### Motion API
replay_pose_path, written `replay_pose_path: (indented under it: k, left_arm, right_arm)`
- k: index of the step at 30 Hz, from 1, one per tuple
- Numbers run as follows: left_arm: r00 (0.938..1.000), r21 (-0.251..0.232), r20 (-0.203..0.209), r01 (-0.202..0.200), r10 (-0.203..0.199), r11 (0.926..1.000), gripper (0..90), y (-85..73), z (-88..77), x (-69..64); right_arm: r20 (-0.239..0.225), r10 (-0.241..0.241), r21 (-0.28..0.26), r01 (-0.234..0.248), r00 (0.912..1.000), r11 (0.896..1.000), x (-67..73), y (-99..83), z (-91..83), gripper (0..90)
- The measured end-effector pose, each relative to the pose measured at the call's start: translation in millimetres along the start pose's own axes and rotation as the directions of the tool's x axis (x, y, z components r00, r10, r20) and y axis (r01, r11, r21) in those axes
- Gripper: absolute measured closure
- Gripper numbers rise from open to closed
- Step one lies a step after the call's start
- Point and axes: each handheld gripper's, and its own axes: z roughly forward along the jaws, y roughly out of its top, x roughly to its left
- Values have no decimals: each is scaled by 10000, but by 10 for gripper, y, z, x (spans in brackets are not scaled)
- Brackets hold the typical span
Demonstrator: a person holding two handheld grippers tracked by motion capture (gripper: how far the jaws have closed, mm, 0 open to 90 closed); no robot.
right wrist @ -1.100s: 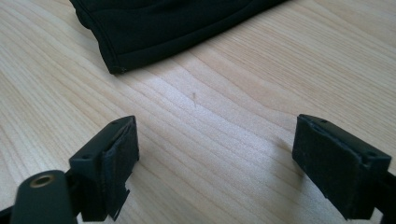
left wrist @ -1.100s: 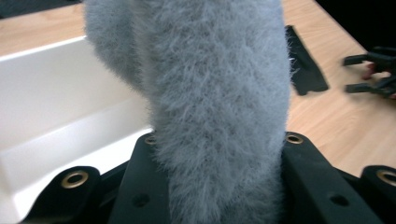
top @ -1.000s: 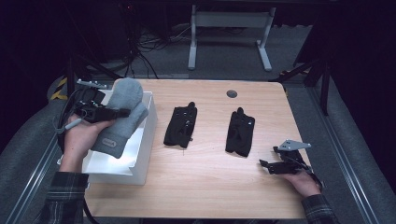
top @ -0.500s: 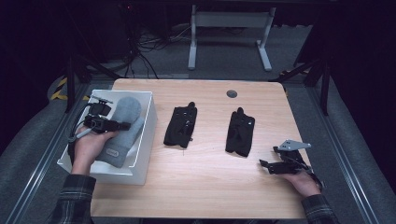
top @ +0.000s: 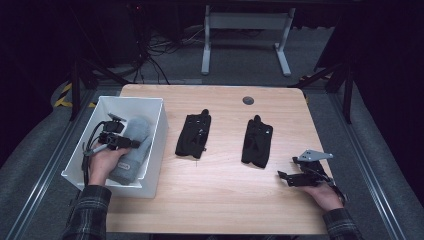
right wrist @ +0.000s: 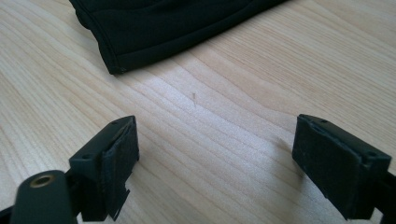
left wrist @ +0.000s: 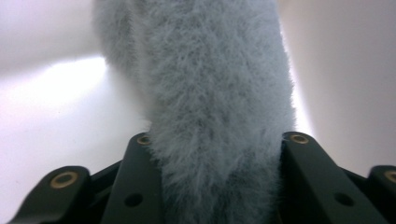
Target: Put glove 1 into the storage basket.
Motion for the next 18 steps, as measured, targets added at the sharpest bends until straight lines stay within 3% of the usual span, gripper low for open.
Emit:
replay_pose_path:
  k: [6, 10, 13, 18]
  left_arm:
    - [9997, -151, -223, -113, 109, 9998, 464, 11, -49, -26]
    - [9953, -428, -841, -510, 472, 9978, 372, 28, -174, -92]
    - [9944, -968, -902, -640, 553, 9932, 320, 41, -298, -123]
    - [9935, -1321, -855, -857, 747, 9875, 271, 71, -459, -226]
  right_arm:
    - [-1, 2, 0, -2, 10000, 10000, 0, 0, 0, 149]
    - [-2, 4, 0, -4, 10000, 10000, 0, 0, 0, 149]
    - [-2, 2, 3, -2, 10000, 10000, 0, 0, 0, 149]
    - [15, 3, 4, -3, 10000, 10000, 1, 2, 1, 149]
